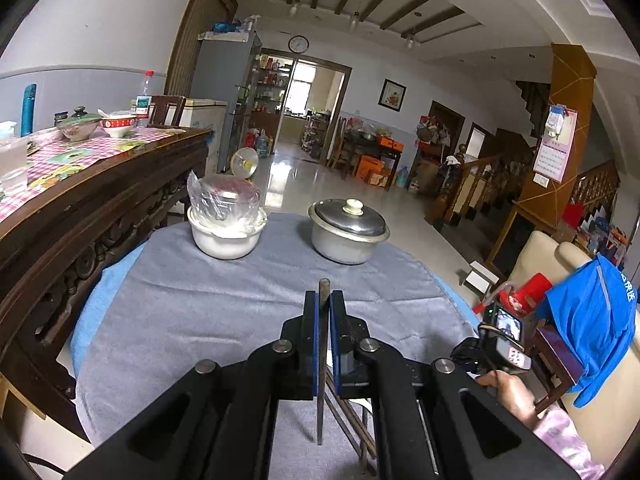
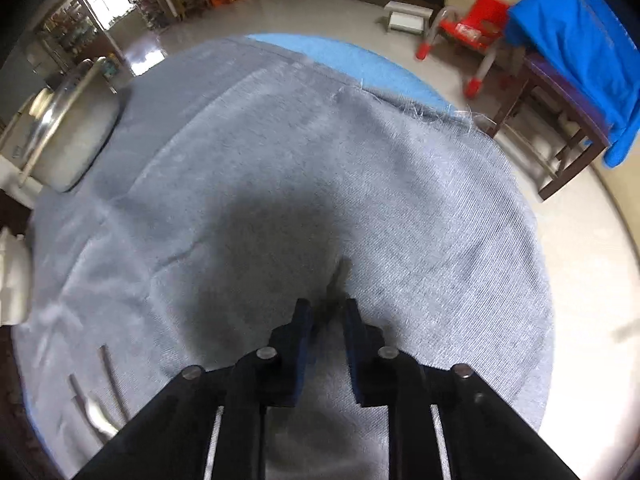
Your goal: Organize utensils
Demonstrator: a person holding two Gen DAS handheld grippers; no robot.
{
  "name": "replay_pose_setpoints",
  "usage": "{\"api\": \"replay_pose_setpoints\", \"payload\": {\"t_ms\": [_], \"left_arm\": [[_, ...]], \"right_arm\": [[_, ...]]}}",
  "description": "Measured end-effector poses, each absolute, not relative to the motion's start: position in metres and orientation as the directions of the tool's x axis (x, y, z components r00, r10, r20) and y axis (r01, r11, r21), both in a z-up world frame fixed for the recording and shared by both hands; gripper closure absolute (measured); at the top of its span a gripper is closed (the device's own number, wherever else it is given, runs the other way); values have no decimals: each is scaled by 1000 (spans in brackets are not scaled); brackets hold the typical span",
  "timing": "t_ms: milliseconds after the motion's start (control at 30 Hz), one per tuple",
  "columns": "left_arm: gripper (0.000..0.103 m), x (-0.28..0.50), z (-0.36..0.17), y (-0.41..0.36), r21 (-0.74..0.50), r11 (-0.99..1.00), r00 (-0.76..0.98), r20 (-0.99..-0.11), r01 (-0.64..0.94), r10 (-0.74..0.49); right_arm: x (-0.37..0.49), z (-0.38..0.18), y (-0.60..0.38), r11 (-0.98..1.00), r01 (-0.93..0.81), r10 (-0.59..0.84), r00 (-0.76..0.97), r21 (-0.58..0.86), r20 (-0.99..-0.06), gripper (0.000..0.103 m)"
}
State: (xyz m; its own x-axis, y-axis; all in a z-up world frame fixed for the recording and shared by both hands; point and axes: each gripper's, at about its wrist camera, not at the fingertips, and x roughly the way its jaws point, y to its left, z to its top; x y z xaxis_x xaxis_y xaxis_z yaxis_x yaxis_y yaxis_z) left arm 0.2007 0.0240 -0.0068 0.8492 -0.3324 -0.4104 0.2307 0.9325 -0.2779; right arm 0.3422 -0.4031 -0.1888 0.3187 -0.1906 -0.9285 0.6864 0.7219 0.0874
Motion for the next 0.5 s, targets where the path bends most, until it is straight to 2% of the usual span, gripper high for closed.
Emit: {"api": "replay_pose_setpoints", "payload": {"t_ms": [233,333,500], "left_arm": [[98,185,-3,31,-301,928,855,-400,219,-331],[98,179,2,33,-307,927,859,-390,218,-331],[98,157,20,33,-316,920,872,-349,234,-342]], "right_arm": [[330,-185,-398,742,656,-172,381,135,-908,97],[305,-166,-389,760,623,-170,467,186,-868,97],[254,-119,-373,795,511,-117,658,326,-744,97]]}}
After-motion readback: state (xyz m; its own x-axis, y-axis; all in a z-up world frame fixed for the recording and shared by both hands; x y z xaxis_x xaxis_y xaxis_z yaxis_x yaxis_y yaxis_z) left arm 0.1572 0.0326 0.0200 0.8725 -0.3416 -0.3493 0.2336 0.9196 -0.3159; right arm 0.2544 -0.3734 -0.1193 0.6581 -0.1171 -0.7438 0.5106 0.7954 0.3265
